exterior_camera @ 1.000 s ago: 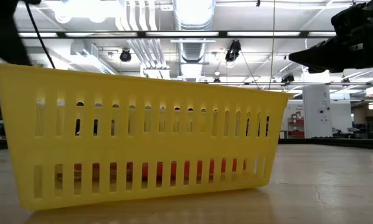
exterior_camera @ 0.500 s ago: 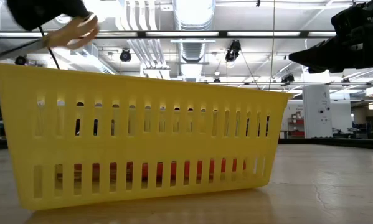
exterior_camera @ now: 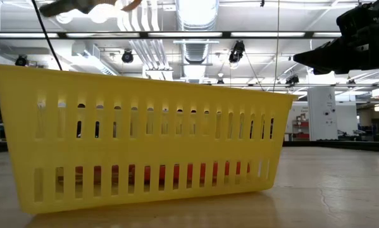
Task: Pick & Place Paint Supplies
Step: Put the orange scissors into the yellow bin
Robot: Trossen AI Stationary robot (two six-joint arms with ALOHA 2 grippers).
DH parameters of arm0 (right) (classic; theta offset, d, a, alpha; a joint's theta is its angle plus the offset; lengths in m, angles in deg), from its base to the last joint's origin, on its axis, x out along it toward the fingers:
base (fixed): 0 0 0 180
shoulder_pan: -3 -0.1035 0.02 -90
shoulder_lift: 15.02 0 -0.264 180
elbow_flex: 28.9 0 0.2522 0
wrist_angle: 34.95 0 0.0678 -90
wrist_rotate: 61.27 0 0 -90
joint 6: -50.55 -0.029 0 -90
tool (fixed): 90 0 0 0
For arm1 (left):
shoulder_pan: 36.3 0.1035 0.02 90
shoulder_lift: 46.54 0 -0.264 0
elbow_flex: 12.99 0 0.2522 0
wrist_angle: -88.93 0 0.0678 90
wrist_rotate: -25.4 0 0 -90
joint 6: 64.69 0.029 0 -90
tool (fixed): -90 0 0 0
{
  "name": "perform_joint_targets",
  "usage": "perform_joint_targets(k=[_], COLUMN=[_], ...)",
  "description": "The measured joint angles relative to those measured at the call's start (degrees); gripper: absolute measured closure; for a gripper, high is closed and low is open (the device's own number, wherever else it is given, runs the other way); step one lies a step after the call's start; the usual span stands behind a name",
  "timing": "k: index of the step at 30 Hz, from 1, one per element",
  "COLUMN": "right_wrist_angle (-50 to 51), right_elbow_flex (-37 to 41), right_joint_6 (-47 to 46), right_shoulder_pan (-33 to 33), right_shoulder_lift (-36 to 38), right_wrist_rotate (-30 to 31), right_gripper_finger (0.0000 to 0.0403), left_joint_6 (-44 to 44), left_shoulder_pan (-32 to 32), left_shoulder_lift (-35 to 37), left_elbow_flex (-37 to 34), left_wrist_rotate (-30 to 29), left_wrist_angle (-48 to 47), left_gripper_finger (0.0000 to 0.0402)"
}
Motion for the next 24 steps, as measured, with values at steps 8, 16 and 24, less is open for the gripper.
perform_joint_targets(k=[8, 16, 24], right_wrist_angle=[0.0, 0.0, 0.0], right_elbow_flex=[0.0, 0.0, 0.0], right_joint_6=[0.0, 0.0, 0.0], right_shoulder_pan=[0.0, 0.0, 0.0], right_shoulder_lift=[0.0, 0.0, 0.0], right_wrist_rotate=[0.0, 0.0, 0.0], right_gripper_finger=[0.0388, 0.0388, 0.0388], left_joint_6=[4.9, 6.4, 5.7], left_shoulder_pan=[1.2, 1.5, 2.3], left_shoulder_lift=[-1.6, -8.7, -17.6], left_elbow_flex=[1.4, 9.2, 19.6], left_wrist_rotate=[6.4, 7.9, 9.4], left_wrist_angle=[3.6, -1.2, -10.7], left_gripper_finger=[0.04, 0.04, 0.0401])
